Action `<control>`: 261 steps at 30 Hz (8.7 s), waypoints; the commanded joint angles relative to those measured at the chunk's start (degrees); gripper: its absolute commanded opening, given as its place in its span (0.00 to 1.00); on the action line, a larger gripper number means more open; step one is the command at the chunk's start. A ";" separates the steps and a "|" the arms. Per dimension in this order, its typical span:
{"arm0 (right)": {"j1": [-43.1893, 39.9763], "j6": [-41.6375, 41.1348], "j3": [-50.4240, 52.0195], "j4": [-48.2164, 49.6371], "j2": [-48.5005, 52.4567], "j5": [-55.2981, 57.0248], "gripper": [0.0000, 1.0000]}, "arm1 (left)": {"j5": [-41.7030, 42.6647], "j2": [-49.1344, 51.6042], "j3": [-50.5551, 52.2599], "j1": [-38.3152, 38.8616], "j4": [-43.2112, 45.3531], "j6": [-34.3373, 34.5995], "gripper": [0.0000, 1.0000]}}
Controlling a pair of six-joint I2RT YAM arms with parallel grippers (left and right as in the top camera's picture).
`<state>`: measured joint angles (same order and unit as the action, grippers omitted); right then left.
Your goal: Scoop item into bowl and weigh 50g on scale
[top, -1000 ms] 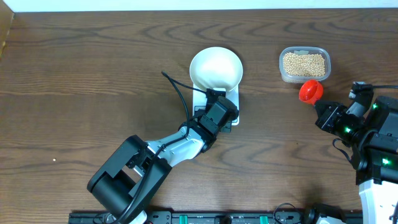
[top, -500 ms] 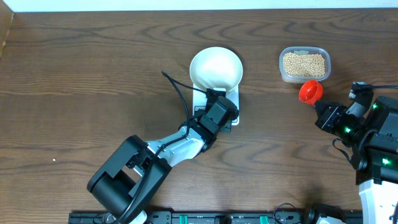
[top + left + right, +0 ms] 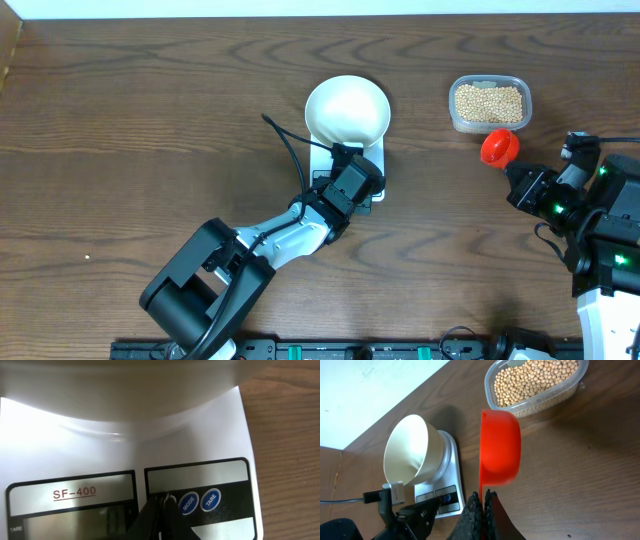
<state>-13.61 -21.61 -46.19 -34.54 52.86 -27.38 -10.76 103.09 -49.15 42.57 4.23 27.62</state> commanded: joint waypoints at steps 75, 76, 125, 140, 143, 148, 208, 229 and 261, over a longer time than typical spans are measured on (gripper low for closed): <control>-0.39 1.16 -0.94 -0.26 -0.09 0.09 0.01 | 1.31 -0.33 2.40 -0.70 6.45 -4.72 0.07; -0.39 1.14 -0.94 -0.26 -0.09 0.09 0.01 | 1.31 -0.33 2.38 -0.70 6.54 -4.72 0.07; -0.39 1.11 -0.94 -0.66 -0.09 0.44 0.01 | 0.59 5.79 2.47 -0.70 1.22 -3.52 0.07; -0.39 1.11 -0.94 -1.07 -0.09 0.42 0.01 | 0.57 5.79 2.47 -0.70 -2.16 -3.32 0.07; -0.39 1.11 -0.94 -1.09 -0.09 0.42 0.01 | -1.60 5.79 2.47 -0.70 -3.56 -1.73 0.07; -0.39 1.11 -0.94 -1.09 -0.09 0.42 0.01 | -3.06 5.79 2.47 -0.76 -4.00 -1.40 0.07; -0.39 1.11 -0.94 -1.18 -0.09 0.42 0.01 | -3.50 6.23 2.36 1.55 -3.65 -2.47 0.07; -0.39 1.11 -0.94 -1.27 -0.09 0.42 0.01 | -5.42 7.72 2.38 1.55 -3.13 -2.25 0.07; -0.39 1.55 -0.94 -1.25 -0.09 0.50 0.01 | -3.15 -6.80 -0.11 1.55 -5.07 -5.16 0.07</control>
<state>-13.61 -21.19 -46.19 -35.77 52.86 -27.16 -15.49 99.68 -49.69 44.36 -1.26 25.08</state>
